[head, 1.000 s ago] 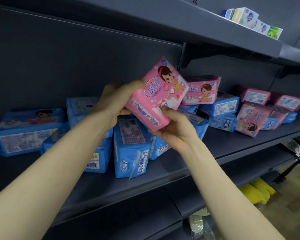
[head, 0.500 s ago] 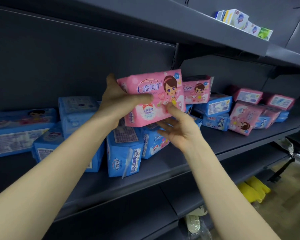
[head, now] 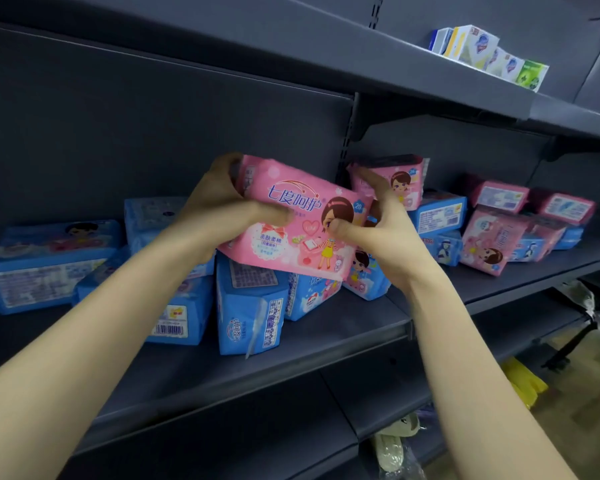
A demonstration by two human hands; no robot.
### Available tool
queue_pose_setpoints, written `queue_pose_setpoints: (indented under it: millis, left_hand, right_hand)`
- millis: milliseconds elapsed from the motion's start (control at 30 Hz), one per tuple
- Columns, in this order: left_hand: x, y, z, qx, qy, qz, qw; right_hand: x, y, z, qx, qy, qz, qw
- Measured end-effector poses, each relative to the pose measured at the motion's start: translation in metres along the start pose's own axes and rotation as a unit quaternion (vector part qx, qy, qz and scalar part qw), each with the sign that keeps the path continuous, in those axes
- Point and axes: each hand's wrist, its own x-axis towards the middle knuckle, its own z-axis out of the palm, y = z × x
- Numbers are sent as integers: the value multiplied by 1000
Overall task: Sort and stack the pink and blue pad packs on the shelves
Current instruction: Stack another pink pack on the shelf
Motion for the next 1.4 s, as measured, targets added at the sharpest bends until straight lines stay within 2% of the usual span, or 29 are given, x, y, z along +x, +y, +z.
queue_pose_setpoints:
  millis: [167,333,533,1100,1400]
  left_hand:
    - [-8,-7,-1,-11,44,-12,999]
    - [-18,-7,0,-16,85,40,995]
    - [-26,-9,-6,-10,62,58,996]
    - [-99,-20,-38,18,-9,75,997]
    - [-169,-27,-96,46,-32,46,997]
  right_hand:
    - [-3,-4,4,-58,4,-33,998]
    - [-5,-12,5,-100,10,-67,993]
    - [-6,-19,14,-204,28,-99,974]
    - [-87,-29,47,-232,110,-156,954]
    - [-155,-43,102,-225,94,-140,960]
